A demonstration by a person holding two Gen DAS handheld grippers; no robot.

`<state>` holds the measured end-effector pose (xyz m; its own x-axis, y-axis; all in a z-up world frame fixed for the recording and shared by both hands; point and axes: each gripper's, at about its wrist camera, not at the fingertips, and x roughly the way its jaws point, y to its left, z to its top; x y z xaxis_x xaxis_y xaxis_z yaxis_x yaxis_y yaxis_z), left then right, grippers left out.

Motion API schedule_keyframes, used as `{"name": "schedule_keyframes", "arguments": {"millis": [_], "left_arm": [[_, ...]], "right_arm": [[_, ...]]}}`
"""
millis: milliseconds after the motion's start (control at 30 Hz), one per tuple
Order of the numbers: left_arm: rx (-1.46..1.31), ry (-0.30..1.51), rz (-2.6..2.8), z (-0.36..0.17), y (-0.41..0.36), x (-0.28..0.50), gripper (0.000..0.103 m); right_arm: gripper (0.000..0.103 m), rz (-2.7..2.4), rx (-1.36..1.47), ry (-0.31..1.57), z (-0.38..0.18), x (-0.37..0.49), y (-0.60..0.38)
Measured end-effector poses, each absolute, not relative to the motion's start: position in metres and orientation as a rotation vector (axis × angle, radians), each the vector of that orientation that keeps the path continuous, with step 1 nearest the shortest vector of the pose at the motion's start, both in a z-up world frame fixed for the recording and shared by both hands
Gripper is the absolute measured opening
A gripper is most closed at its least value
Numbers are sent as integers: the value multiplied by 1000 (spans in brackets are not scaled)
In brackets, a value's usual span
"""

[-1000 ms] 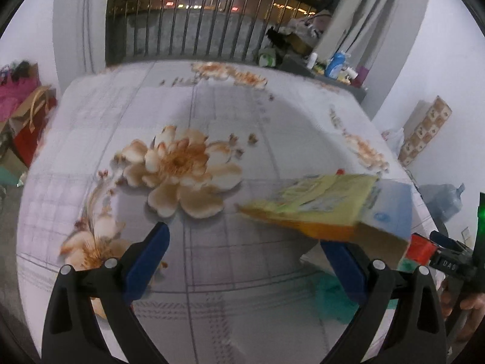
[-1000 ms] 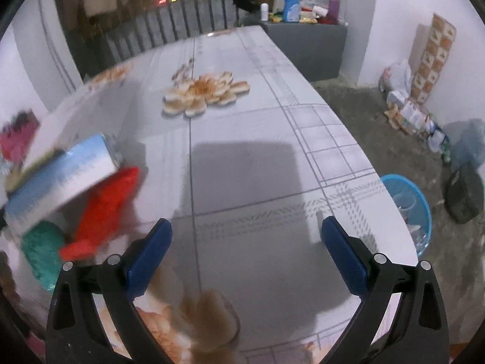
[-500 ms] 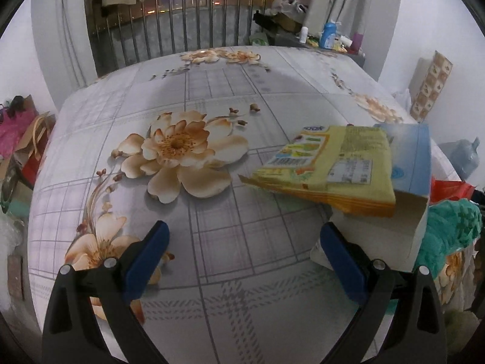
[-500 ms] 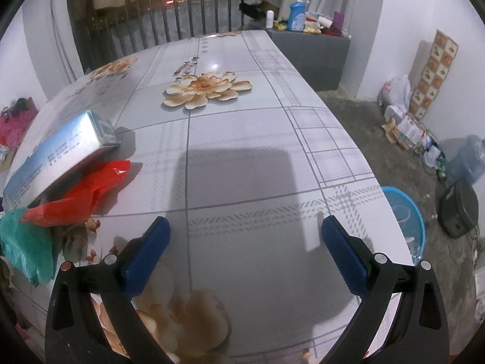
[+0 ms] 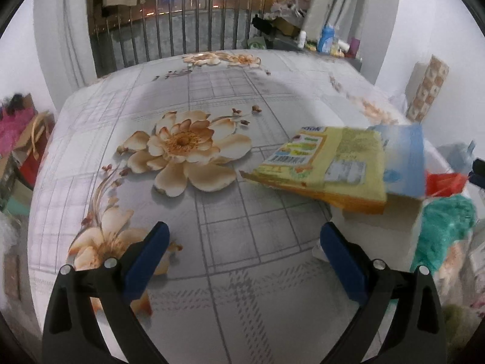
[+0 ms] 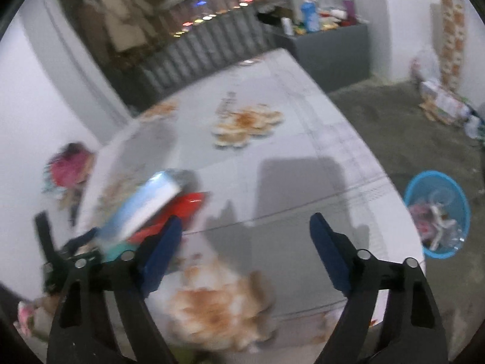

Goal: Collect trash
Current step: 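Grasp the teal plastic bag with the left gripper while the right gripper grasps the red bag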

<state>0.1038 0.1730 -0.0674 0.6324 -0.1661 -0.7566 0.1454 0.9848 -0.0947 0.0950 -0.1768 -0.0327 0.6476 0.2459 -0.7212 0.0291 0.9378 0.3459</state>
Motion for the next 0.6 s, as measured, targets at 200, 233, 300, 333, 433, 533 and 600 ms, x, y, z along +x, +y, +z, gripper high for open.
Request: {"name": "schedule_keyframes", "arguments": {"millis": [200,233,300,333,433,533,600], "left_arm": [[-100,741,-244,-42,189,81,96],[-113,722,-269,-38,190,78,94],[-143,688,-328,-27,189,70,88],[-153,675,-349,-23,188,67,86],[-168,619,-446,-7,182,58,76],[-153,585,-567,5,163,48,69],[-117,586,-610,8,148,46,62]], "right_arm": [[65,289,333,901,-30,88,-144],[60,313,341,921,-34,88,-139],[55,354,371,961,-43,88,-129],[54,362,380,969,-45,87,-126],[53,345,390,968,-47,91,-127],[50,345,487,960,-46,101,-138],[49,349,576,968,-47,109,-146]]}}
